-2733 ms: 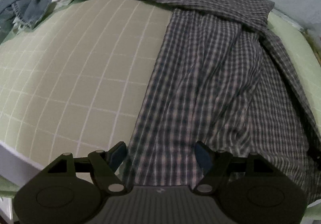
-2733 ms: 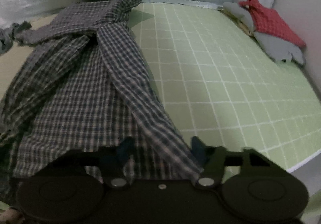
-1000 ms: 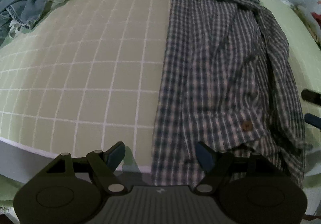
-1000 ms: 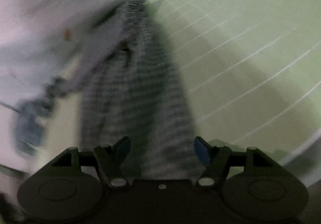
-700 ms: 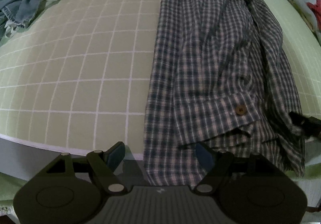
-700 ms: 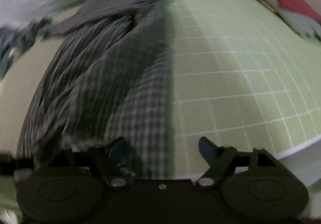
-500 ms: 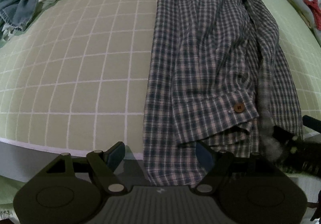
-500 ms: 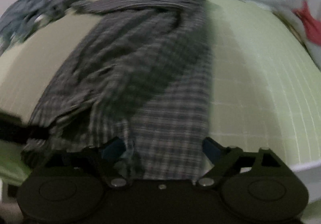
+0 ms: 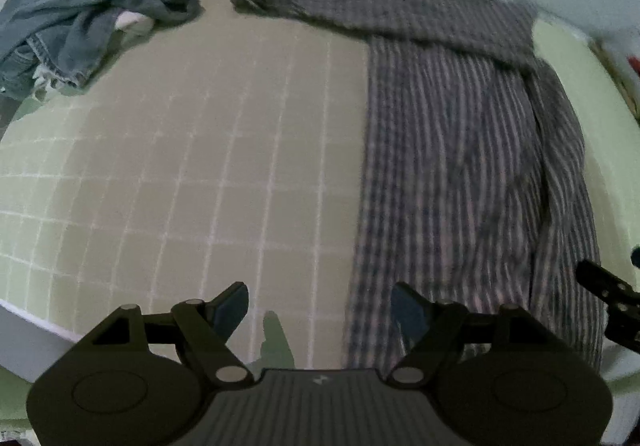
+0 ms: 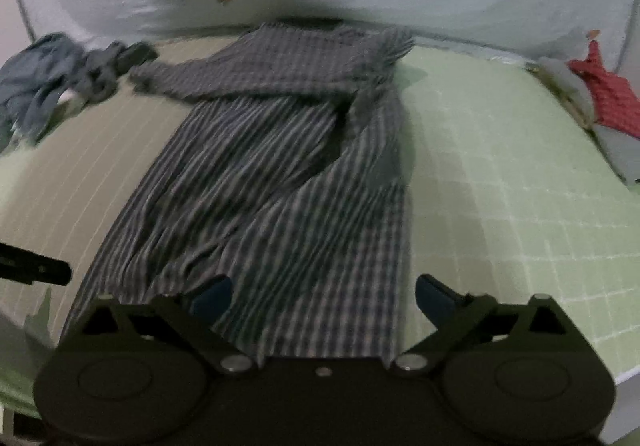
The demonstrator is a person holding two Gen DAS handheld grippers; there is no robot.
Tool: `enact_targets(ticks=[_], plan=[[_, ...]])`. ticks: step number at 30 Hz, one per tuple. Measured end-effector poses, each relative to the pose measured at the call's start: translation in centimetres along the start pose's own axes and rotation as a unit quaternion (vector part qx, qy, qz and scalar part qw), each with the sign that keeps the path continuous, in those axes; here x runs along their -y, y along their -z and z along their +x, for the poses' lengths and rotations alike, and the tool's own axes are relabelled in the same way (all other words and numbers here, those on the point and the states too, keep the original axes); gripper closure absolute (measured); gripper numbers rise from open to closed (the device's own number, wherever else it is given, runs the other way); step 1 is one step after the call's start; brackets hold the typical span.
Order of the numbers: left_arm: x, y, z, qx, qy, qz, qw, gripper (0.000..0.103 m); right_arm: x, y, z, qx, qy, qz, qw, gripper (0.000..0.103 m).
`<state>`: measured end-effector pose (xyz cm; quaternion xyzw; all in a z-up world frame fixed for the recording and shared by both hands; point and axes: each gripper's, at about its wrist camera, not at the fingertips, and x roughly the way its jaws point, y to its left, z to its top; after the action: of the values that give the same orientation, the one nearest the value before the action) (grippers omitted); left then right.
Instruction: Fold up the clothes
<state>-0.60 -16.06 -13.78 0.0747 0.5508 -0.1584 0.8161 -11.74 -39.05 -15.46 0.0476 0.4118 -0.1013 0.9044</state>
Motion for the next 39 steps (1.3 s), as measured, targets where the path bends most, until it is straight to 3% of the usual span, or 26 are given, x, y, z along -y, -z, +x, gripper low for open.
enact_targets(ticks=[8,15,20,23,26,28,29,32,33,35,39], plan=[[-2.6,-7.0,1.3,0.039,-0.003,-0.056,0.9976,0.024,1.7,-6.0,2.2,0.047,0.015,0.010,0.999,0.002],[-4.9,-14.1,3.7,0.066,-0.006,-0.101,0.9927,0.024,3.7,-13.7,6.9,0.076,0.016,0.019,0.997,0.005],[-6.5,-19.7,7.1,0.070,-0.009,-0.125,0.9897,0.024,10.8,-19.8,13.3,0.064,0.002,0.026,0.998,0.027],[-7.3,-23.1,9.7,0.062,-0.008,-0.141,0.9880,0.025,14.1,-22.5,17.8,0.036,-0.008,0.037,0.999,0.052],[-7.5,-24.9,11.6,0.061,-0.017,-0.145,0.9874,0.027,16.2,-24.3,21.9,0.008,0.005,0.039,0.999,0.058],[-7.5,-26.1,12.9,0.061,-0.022,-0.148,0.9869,0.029,16.9,-24.8,23.9,-0.006,0.006,0.040,0.999,0.067],[-7.6,-26.6,13.5,0.061,-0.025,-0.149,0.9866,0.032,17.4,-24.9,24.6,-0.012,0.002,0.049,0.999,0.068],[-7.7,-28.4,15.3,0.060,-0.033,-0.153,0.9858,0.049,18.4,-25.2,25.5,-0.013,-0.025,0.062,0.998,0.095],[-7.7,-29.0,15.9,0.060,-0.036,-0.154,0.9856,0.072,18.7,-25.3,25.3,-0.007,-0.032,0.063,0.997,0.096],[-7.7,-29.2,15.9,0.064,-0.027,-0.163,0.9842,0.090,19.0,-25.5,24.7,0.010,-0.046,0.061,0.997,0.100],[-7.4,-29.6,13.5,0.103,-0.029,-0.166,0.9802,0.093,19.9,-26.2,22.6,0.048,-0.067,0.071,0.994,0.101]])
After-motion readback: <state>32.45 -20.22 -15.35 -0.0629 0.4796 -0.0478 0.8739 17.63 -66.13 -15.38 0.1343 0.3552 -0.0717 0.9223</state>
